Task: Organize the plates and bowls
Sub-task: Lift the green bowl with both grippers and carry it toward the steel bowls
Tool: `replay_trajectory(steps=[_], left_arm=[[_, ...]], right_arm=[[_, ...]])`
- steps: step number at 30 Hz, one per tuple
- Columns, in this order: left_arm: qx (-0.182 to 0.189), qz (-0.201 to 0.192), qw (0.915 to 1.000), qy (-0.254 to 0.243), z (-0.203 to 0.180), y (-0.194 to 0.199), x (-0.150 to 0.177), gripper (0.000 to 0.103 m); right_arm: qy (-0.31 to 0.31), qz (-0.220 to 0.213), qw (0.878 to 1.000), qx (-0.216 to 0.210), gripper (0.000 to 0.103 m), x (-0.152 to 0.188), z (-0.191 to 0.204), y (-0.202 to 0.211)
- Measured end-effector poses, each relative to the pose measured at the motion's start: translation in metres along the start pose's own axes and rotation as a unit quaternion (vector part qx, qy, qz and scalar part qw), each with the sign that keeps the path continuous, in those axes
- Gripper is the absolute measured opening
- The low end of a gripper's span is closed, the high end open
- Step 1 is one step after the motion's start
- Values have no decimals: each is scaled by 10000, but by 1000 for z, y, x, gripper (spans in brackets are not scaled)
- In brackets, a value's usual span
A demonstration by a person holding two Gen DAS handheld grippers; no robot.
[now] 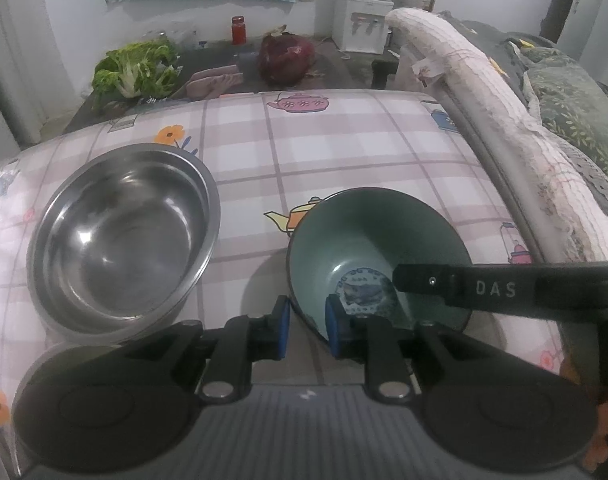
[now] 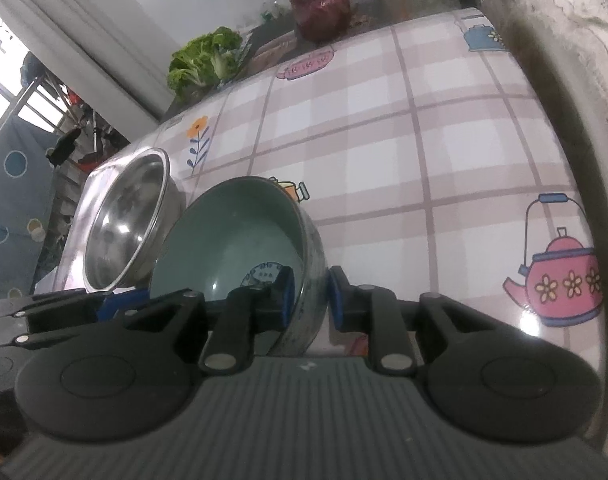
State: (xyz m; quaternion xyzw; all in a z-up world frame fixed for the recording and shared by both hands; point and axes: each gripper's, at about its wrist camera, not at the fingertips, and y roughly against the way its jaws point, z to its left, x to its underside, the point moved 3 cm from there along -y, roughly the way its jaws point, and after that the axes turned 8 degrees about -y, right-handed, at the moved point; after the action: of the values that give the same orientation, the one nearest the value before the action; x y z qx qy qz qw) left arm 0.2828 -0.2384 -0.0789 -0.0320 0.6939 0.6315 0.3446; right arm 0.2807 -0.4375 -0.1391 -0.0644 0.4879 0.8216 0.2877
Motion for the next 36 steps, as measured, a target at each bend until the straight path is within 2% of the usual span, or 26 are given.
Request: replay_trajectory(steps=[20, 25, 29, 36], left_arm=[[-14, 55, 10000, 77, 0, -8, 0, 20], [122, 68, 9999, 68, 3, -8, -1, 20], [170, 38, 9998, -82, -2, -4, -1, 19], [180, 33, 9998, -112, -4, -6, -3, 19]], right_arm=[[41, -22, 10000, 6, 19, 0, 0, 0], [23, -41, 9999, 110, 18, -1, 1, 1], [262, -169, 9991, 299, 18, 0, 5, 5], [91, -217, 9995, 186, 18, -4, -4, 5]])
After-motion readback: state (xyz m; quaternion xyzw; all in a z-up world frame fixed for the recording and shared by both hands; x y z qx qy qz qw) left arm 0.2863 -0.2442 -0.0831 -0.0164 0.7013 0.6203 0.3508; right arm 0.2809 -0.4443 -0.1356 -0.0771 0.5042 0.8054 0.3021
